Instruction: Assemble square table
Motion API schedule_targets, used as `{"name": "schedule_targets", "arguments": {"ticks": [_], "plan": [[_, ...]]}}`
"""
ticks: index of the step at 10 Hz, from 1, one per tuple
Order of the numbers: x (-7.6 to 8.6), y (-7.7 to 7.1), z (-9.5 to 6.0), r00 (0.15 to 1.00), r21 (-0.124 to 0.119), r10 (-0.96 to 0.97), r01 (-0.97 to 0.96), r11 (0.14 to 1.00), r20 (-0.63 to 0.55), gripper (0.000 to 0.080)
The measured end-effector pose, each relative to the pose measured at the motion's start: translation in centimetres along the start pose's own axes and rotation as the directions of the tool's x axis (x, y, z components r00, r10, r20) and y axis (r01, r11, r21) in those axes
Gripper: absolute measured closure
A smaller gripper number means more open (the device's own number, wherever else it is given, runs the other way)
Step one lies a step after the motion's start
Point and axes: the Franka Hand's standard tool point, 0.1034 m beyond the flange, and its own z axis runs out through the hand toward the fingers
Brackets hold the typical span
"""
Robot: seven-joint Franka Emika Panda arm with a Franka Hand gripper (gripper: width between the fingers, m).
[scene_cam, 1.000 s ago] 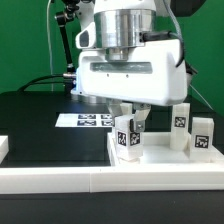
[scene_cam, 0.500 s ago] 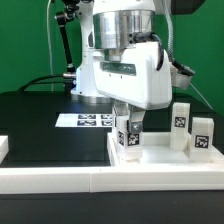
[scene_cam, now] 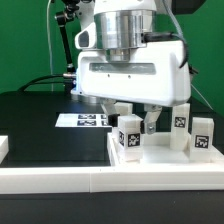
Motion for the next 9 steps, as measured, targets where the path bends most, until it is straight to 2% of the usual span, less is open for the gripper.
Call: {"name": "schedule_targets", "arguments": {"ticks": [2, 4, 9], "plan": [[-0.08, -0.05, -0.01, 0.980, -0.001, -0.199, 0.199, 0.980, 0.004, 0.0151], [0.21, 0.18, -0.04, 0.908, 0.000, -0.418, 0.418, 0.908, 0.003, 0.0150], [0.20, 0.12, -0.05, 0.710, -0.008, -0.704, 0.704, 0.710, 0.001, 0.0150]]}}
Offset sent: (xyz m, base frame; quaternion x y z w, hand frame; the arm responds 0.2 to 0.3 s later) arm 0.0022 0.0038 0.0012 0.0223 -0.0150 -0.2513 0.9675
